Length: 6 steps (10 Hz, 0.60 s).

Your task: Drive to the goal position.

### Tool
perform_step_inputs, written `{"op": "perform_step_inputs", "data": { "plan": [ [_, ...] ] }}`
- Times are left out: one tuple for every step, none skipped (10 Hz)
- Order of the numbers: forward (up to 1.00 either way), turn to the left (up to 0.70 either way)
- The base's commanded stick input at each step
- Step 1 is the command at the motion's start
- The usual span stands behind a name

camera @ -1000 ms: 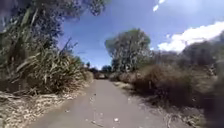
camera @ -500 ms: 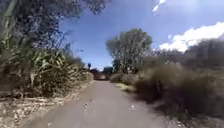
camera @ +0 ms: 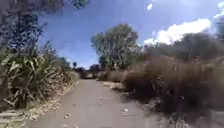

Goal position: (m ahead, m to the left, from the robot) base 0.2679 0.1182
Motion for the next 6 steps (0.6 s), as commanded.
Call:
{"op": "perform_step_inputs", "data": {
  "plan": [
    [1.0,0.28],
    [1.0,0.36],
    [1.0,0.4],
    [1.0,0.4],
    [1.0,0.4],
    [1.0,0.3]
  ]
}}
